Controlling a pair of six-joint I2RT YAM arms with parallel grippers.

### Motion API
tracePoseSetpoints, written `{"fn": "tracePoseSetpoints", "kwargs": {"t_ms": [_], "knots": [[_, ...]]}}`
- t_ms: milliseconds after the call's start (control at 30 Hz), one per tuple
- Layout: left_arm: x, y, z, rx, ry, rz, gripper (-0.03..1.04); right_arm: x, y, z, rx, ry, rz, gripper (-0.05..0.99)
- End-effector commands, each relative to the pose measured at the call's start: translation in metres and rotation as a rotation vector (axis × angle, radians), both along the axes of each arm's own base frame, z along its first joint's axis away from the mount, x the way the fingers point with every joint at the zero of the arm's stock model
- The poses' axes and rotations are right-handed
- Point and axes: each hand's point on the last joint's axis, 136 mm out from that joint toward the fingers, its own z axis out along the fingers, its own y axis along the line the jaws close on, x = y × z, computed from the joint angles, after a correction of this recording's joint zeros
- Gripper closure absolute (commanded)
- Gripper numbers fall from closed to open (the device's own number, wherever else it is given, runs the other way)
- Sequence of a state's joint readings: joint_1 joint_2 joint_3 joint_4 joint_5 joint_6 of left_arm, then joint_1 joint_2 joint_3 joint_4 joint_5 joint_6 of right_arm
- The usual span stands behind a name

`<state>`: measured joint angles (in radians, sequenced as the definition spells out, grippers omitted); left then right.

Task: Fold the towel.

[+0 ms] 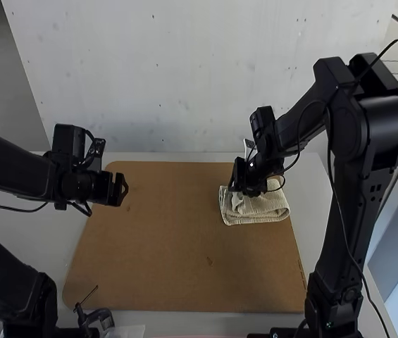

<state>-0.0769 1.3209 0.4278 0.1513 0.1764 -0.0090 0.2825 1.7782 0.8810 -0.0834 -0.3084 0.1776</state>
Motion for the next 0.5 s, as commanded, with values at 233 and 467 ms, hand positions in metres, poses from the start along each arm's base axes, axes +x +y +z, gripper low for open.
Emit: {"fn": "tracePoseSetpoints", "kwargs": {"t_ms": [233,467], "knots": [[0.0,-0.002,0.002,-0.014,-0.008,-0.003,0.03,0.011,0.032,0.061,0.132,-0.098,0.023,0.54],[0.0,-0.002,0.002,-0.015,-0.01,-0.002,0.03,0.015,0.011,0.071,0.121,-0.114,-0.017,0.54]]}}
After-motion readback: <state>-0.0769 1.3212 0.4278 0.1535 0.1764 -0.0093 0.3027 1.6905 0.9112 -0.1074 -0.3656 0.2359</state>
